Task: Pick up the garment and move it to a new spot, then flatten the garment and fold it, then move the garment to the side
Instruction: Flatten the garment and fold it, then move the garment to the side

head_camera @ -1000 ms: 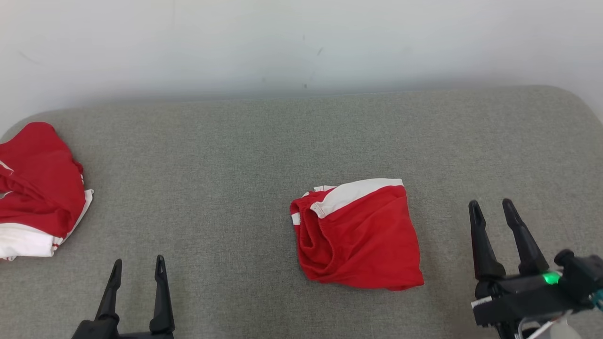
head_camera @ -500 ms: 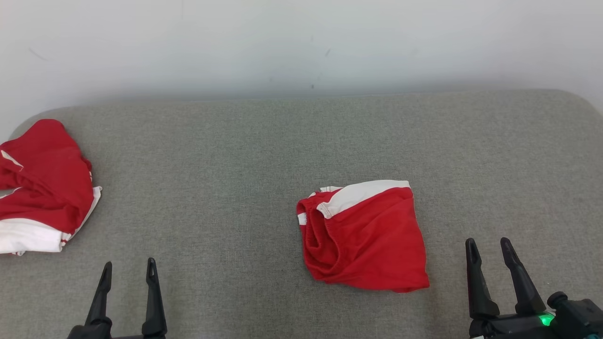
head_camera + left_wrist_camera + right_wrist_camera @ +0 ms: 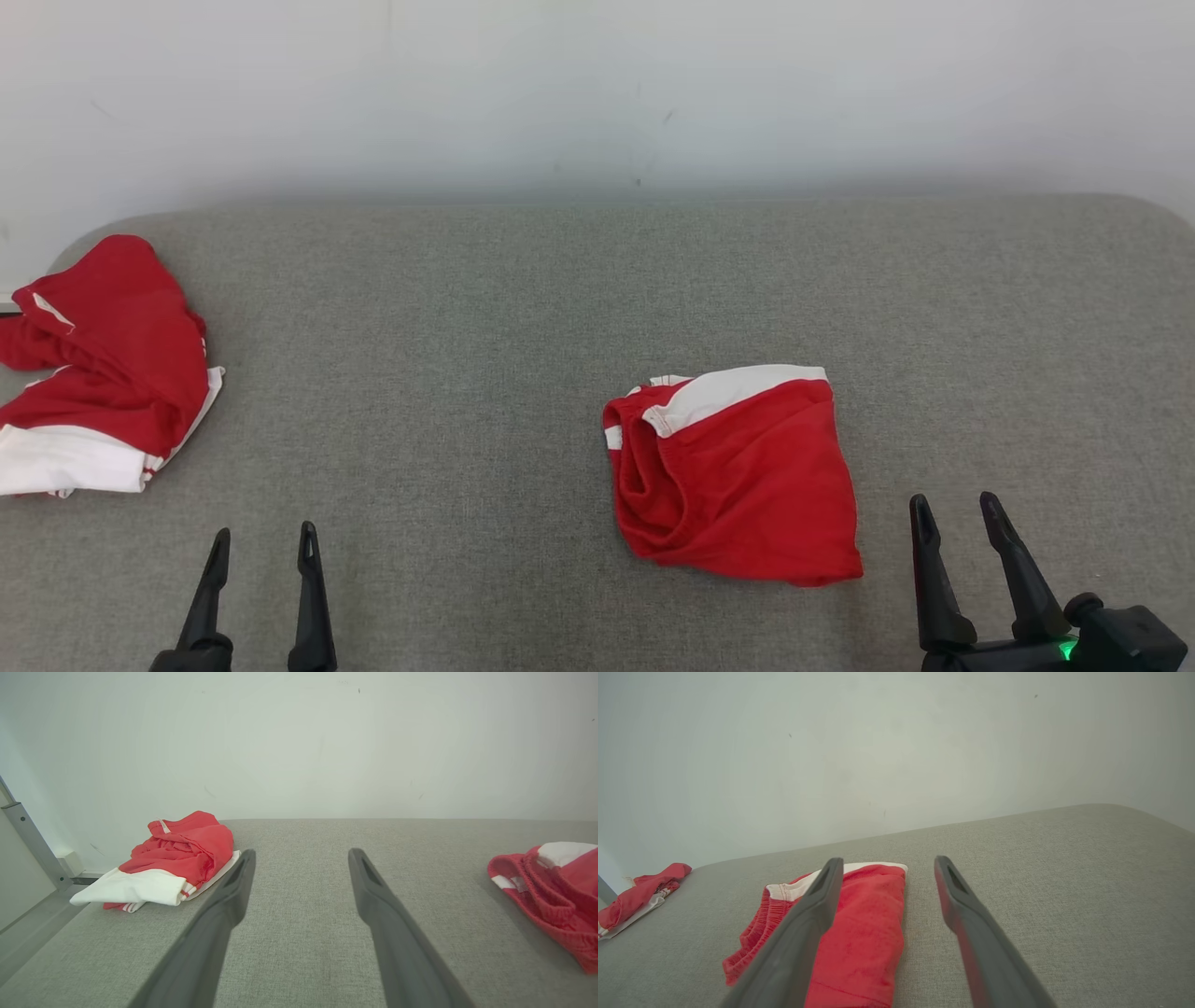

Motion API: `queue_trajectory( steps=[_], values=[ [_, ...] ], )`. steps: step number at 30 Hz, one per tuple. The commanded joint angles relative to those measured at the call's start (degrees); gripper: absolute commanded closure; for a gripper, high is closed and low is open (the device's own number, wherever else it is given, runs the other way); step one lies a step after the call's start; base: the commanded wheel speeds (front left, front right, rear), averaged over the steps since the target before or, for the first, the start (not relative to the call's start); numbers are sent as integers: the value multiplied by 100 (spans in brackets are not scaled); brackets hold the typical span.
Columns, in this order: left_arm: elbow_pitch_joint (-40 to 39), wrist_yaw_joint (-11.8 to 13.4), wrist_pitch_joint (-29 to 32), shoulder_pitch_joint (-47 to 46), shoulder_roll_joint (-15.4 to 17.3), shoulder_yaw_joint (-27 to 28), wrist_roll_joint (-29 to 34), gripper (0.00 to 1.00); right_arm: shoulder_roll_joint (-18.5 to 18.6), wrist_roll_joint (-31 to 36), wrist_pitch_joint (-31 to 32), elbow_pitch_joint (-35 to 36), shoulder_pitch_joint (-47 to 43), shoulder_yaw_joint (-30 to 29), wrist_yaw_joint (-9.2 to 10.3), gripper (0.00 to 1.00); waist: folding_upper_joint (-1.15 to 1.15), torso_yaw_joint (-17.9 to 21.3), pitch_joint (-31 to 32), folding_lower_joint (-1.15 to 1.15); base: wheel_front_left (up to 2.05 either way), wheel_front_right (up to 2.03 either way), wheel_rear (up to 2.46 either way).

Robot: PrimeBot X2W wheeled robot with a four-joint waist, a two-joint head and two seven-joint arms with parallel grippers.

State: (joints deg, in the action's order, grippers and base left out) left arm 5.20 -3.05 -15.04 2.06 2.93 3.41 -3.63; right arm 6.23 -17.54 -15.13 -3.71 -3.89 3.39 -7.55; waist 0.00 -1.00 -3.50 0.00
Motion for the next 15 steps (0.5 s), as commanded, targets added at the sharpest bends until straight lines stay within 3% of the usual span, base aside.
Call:
queue_trajectory(
  steps=[1, 15],
  values=[
    [22, -10, -19, 45, -6, -2, 5, 0, -17, 30, -1, -8, 5, 5, 10, 0, 0, -6, -1, 0, 0, 0, 0],
    [64, 10, -20, -19, -6, -25, 37, 0, -41, 130, -1, -41, 63, 17, 10, 0, 0, -29, -41, 0, 0, 0, 0]
  ],
)
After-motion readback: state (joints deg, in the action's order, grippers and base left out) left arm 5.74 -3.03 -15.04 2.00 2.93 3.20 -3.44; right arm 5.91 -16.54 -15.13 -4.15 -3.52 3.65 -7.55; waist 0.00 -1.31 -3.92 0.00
